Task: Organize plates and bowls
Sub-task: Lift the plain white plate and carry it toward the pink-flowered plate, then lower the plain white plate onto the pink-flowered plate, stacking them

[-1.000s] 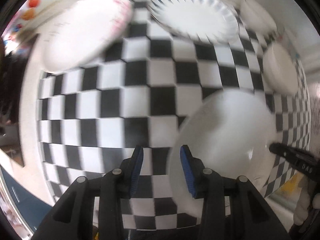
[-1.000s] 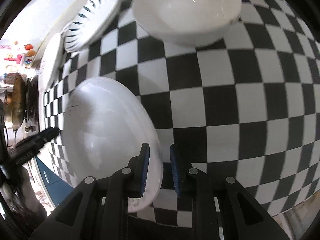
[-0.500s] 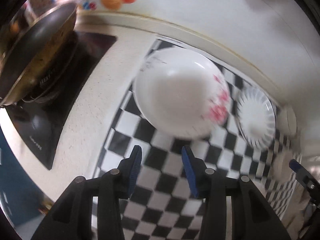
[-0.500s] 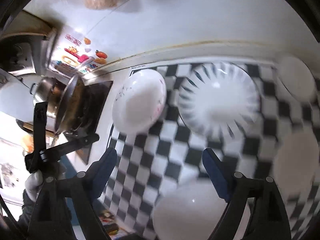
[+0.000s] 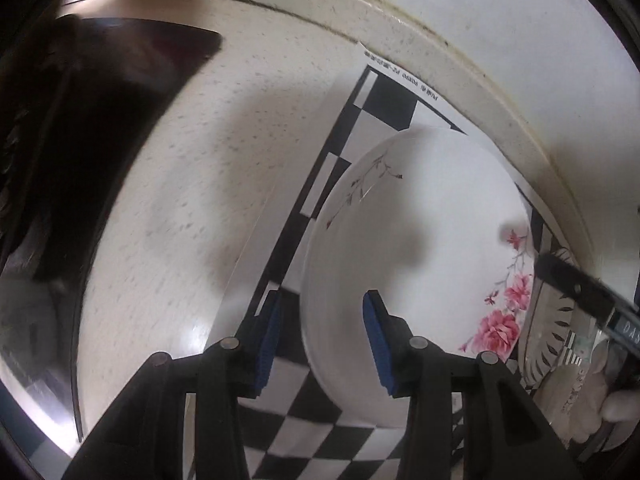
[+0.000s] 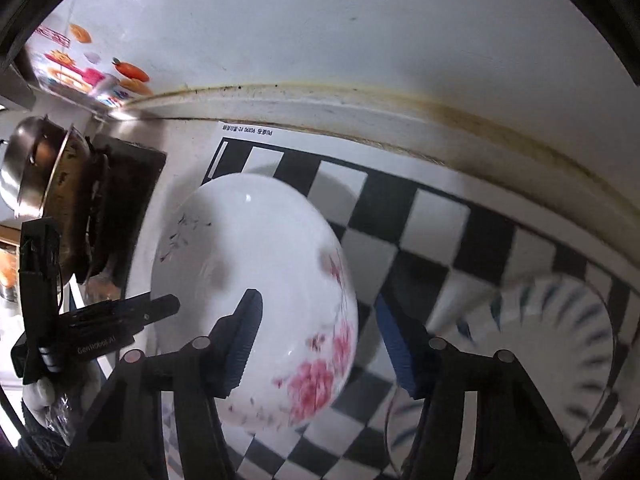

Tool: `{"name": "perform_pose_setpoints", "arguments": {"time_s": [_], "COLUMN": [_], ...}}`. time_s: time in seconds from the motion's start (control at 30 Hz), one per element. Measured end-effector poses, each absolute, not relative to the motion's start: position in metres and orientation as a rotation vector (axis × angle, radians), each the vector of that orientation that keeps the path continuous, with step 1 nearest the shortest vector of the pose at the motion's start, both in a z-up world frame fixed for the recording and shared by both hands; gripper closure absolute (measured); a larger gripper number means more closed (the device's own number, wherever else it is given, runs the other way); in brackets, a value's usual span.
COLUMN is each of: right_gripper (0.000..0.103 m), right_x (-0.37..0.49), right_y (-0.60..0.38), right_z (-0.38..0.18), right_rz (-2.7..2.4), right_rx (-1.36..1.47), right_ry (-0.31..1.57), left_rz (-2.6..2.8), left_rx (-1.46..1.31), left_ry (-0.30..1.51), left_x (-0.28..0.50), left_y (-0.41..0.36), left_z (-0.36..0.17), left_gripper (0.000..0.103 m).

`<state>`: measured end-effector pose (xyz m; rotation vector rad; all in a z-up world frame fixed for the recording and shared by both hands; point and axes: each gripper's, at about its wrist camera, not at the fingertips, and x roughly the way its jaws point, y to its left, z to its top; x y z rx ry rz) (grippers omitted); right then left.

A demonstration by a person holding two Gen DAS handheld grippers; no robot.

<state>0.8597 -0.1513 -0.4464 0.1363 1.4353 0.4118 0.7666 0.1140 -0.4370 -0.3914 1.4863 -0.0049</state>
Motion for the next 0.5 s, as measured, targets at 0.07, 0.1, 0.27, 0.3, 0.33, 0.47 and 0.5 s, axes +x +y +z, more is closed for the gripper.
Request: {"name": "perform_pose_setpoints", "arguments": {"time_s": [0.07,0.1,0.27,0.3,0.33,0.47,0.5], "right_gripper": [0.054,0.059,0.066,0.068,0.070,0.077,0.078], "right_x": [0.866,0.869,0.878,0.879,0.880,0.878,0.875], "right_y": [-0.146,-0.144,-0.139,-0.139,-0.139,-0.138,-0.143], "right_z": [-0.453,-0.456,-0.474,-0.478,-0.482,-0.488,-0.487], "right_rz": [0.417,0.418,0.428,0.427,0.425,0.414,0.410], "right_rx": [0.122,0.116,0.116,0.119,0.124,0.107,0.094], "right_ry": [1.456,1.467,1.526,1.538,1.547,1.544,1.541], "left_rz": [-0.022,-0.035,-0.058,-0.063,-0.067,-0.069,-0.067], "left_rx": [-0.387,-0.383,-0.346,-0.354,-0.364,-0.387,-0.397], "left_ry": [1.483,1.487,1.495,1.496,1.498,1.485,1.482], "left_x": [0.769,0.770,0.769,0.769,0.768,0.772,0.771], "left_y": [0.112,0.110,0.106,0.107,0.108,0.111,0.107], "left_z": [-0.440,-0.440,-0.442,-0.443,-0.444,-0.445,-0.448], "left_gripper": [0.067,0.069,0.070,0.070,0.070,0.070,0.070]}}
